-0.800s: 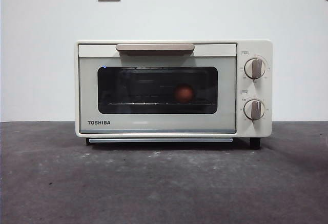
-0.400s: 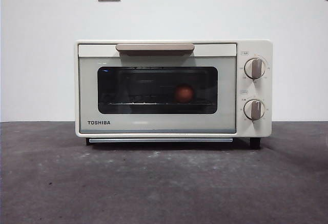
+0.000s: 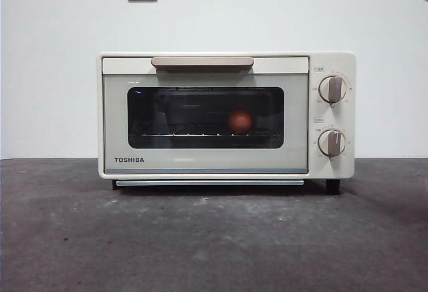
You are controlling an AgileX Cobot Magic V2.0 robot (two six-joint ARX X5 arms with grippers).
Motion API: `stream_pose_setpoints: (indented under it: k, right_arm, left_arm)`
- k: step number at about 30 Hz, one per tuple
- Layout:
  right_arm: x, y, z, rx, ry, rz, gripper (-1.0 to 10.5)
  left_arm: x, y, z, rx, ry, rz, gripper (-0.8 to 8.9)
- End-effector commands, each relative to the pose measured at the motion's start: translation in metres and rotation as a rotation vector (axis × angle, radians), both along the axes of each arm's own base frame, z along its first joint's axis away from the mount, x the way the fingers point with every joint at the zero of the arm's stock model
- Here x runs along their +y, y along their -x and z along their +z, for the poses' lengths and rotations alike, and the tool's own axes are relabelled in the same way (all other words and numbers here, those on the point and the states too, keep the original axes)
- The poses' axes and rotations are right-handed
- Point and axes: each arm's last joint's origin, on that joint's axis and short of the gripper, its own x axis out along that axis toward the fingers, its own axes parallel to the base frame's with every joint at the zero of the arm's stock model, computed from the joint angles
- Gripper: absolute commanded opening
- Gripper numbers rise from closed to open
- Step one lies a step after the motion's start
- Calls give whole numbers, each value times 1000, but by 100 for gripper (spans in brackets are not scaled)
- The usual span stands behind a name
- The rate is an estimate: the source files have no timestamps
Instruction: Eggoven
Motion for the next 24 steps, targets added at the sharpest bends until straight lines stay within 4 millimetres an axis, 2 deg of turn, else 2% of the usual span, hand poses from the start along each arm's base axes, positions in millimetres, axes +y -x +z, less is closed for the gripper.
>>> stream_pose_setpoints:
  k: [1, 13, 18, 24]
  right_arm:
    - [1, 1, 1, -8, 0, 7, 4]
    - [1, 1, 1, -18, 23, 5, 4]
    - [-18, 2, 7, -66, 2, -79, 4]
    - [-47, -3, 0, -37, 35, -188, 4]
  left_arm:
    - [0, -1, -8, 16, 3, 6, 8]
    - [0, -1, -9, 17, 3, 6, 8]
    - [0, -1, -8, 16, 3, 6, 8]
    - [0, -1, -8, 16, 3, 6, 8]
